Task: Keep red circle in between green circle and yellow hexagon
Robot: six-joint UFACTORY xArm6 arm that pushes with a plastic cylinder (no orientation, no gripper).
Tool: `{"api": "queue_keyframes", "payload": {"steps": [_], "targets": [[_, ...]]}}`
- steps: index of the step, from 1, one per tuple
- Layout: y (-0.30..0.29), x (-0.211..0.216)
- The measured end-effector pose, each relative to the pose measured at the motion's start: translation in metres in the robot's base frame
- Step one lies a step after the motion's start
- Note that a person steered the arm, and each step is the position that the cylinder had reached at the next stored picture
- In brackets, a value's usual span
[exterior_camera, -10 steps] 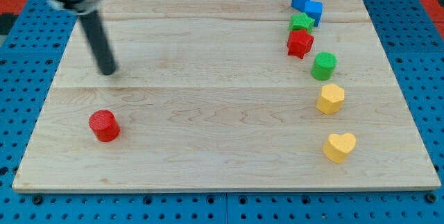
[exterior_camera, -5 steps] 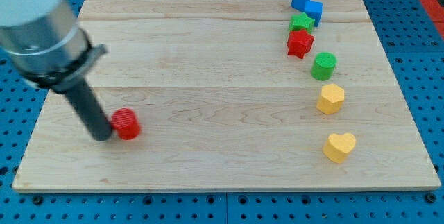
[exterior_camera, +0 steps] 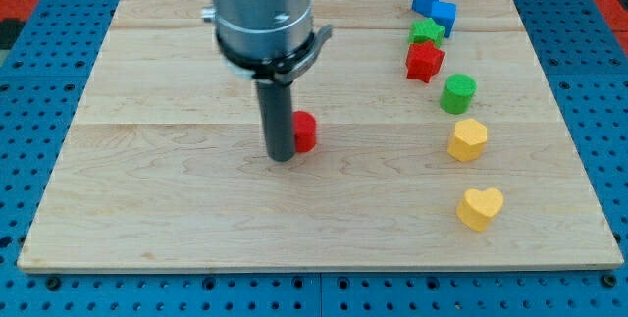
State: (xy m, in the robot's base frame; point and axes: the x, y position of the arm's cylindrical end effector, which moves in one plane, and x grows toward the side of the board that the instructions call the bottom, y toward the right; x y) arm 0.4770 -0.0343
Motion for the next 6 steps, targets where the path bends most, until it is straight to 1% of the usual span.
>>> {"api": "queue_keyframes", "payload": {"steps": [3,4,5,6], "targets": [[0.003,-0.058],[0.032,-0.076],[0.078,-0.08],[0.109,-0.08]]}}
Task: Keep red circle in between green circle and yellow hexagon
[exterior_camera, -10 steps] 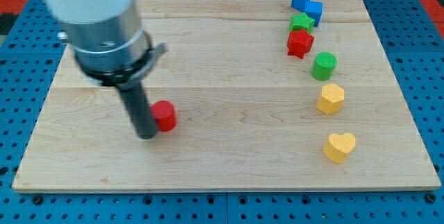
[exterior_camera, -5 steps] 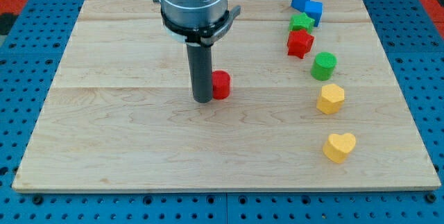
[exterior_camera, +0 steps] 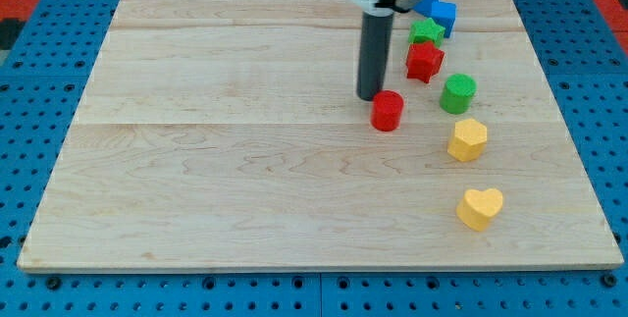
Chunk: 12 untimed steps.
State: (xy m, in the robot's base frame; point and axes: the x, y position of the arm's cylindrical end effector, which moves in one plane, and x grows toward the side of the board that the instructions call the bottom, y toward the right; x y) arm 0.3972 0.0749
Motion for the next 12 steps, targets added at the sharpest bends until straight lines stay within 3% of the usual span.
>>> {"api": "queue_keyframes", "payload": {"steps": [2,3,5,6,7,8,9,10,11,12], "targets": [[-0.048,0.035],[-0.006,0.042],[0.023,0.052],[-0.02,0.048],[-0.004,0.033],[0.061,0.033],[0.013,0.038],[-0.013,0.087],[0.025,0.121],[0.079,0.12]]}}
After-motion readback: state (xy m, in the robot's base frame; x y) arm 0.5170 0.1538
